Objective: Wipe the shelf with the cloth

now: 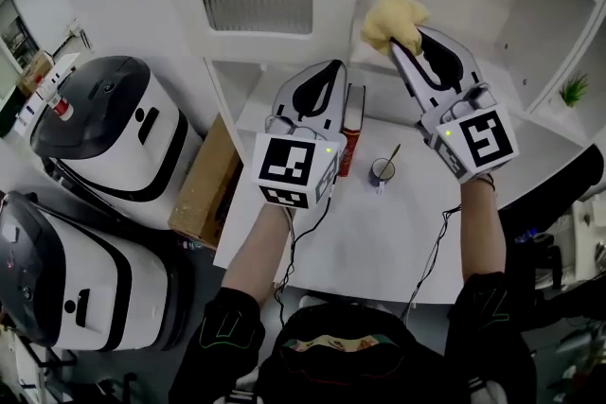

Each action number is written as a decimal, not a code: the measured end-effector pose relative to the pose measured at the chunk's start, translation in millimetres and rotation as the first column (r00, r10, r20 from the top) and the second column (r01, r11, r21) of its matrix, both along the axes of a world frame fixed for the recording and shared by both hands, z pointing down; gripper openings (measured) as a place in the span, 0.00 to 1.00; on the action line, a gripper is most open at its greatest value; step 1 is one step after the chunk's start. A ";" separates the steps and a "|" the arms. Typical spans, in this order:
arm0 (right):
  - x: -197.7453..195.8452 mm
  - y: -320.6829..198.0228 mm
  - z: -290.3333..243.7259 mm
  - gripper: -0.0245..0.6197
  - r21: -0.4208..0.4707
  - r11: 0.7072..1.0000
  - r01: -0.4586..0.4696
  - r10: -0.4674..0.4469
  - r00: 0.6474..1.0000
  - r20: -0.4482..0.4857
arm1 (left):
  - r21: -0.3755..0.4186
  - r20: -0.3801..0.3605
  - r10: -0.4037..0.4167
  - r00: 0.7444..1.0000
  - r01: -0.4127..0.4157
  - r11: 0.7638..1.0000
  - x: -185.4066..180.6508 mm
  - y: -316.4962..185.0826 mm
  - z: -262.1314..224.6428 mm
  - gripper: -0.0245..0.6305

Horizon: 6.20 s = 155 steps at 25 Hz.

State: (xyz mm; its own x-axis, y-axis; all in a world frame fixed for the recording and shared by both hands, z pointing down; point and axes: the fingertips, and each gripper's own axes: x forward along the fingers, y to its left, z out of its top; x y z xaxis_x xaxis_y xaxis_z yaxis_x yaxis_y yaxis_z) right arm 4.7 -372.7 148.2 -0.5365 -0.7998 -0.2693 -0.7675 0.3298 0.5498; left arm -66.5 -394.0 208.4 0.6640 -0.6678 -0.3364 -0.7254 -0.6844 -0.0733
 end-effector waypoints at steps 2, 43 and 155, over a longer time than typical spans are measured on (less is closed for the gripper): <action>3.6 -7.2 7.7 0.21 -0.001 0.997 -0.082 0.082 0.995 -0.055 | -0.027 -0.014 0.028 1.000 -0.029 0.999 -0.1 -0.3 7.0 0.04; 16.5 -58.0 116.5 0.20 0.094 0.833 -0.545 0.351 0.389 -0.851 | -0.169 0.022 0.040 0.999 -0.036 0.985 9.1 -14.5 80.2 0.04; 393.1 227.0 308.7 0.21 -0.560 0.693 -0.455 0.672 0.689 0.271 | -0.260 0.195 0.015 0.981 0.037 0.965 319.7 165.5 239.5 0.04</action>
